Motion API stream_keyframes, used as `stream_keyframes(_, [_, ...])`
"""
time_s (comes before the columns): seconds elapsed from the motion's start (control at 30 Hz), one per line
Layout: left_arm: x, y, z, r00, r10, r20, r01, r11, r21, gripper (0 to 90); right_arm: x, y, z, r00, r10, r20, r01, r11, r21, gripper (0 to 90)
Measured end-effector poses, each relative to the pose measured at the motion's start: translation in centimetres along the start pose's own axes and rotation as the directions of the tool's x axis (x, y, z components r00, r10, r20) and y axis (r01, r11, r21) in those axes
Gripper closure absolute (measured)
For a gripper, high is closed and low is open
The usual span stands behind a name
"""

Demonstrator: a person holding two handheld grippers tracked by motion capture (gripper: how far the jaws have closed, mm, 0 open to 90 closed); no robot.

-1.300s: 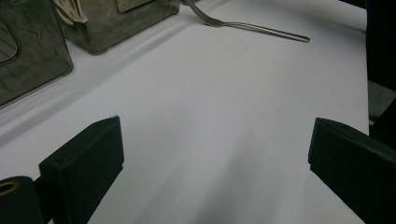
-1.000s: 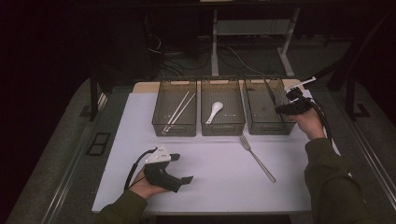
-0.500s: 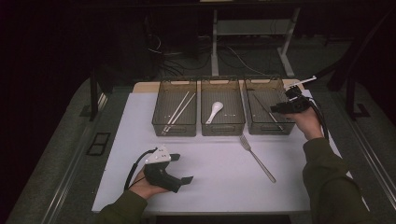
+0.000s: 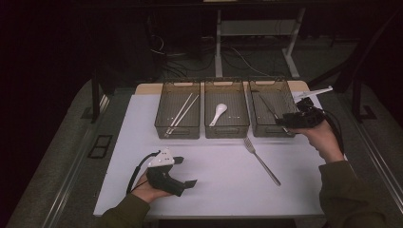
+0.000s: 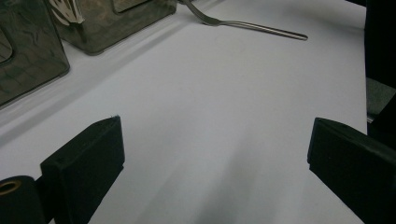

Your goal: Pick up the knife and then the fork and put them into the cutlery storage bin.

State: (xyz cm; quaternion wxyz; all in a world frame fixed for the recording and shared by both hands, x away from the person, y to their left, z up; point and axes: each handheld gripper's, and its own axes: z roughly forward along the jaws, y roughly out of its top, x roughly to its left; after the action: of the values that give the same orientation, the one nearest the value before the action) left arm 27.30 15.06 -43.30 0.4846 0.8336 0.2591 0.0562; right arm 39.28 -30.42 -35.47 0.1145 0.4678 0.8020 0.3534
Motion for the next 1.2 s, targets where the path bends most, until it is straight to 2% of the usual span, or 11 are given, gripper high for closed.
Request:
stream_keyframes(0.1, [0.0,0.0,0.0,1.0,0.0,-0.002,0.0,1.0,0.0,2.8,1.0,-0.7,-0.2,0.9999,-0.015,-0.001,0.015,1.0,0.023,52.8])
stream_keyframes(0.23, [0.0,0.0,0.0,1.0,0.0,-0.004,0.0,1.0,0.002,2.8,2.3,-1.6,0.0,0.9992,-0.036,-0.016,0.037,0.996,0.083,53.8])
stream_keyframes(0.43, [0.0,0.0,0.0,1.0,0.003,-0.004,-0.003,1.0,0.005,2.8,4.2,-2.6,1.2,0.9976,-0.057,-0.038,0.063,0.98,0.188,57.4])
stream_keyframes(0.6, [0.0,0.0,0.0,1.0,0.004,-0.003,-0.004,1.0,0.005,2.8,5.5,-3.1,2.6,0.9943,-0.09,-0.057,0.103,0.956,0.274,59.6])
stream_keyframes(0.93, [0.0,0.0,0.1,1.0,0.005,-0.004,-0.005,1.0,0.009,3.0,7.2,-3.4,5.2,0.9872,-0.116,-0.109,0.15,0.912,0.383,64.4])
stream_keyframes(1.2, [0.0,0.0,0.1,1.0,0.007,-0.004,-0.007,0.9999,0.01,3.0,8.3,-3.2,7.1,0.9837,-0.15,-0.099,0.179,0.868,0.463,69.0])
